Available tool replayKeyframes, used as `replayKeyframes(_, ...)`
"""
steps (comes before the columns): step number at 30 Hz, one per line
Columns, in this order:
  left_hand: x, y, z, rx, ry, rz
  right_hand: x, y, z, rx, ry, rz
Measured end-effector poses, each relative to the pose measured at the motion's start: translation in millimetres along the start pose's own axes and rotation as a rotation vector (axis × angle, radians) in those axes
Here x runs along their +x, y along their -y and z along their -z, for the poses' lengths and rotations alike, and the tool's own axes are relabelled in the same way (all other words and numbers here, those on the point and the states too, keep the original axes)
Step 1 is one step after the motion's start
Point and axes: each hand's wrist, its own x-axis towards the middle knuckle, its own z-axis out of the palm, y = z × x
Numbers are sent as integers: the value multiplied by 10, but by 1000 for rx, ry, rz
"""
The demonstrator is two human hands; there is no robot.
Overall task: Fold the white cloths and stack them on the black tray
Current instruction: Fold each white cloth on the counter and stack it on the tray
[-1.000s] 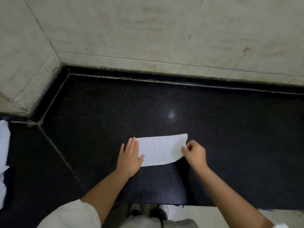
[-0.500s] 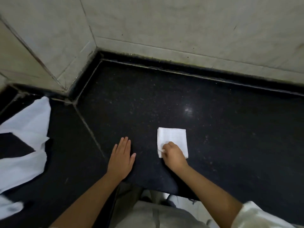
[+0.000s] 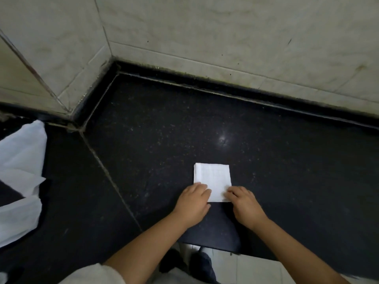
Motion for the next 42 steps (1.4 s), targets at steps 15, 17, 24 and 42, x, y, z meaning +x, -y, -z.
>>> replayKeyframes(15,197,-164,-117,315,-61,-212,-258,-118,176,207,-209,65)
replayKeyframes(17,247,-397,-135,307,-100,-348,-590,-291,218,299,-189,-17)
replayKeyframes(24,649,-1912,-238,172,-220,-754,-2205,-1410,217,447,-309,-259)
replayKeyframes(42,1826,-6766,-683,158,115,-1098,-5766,-4349,767,280,-428,-709)
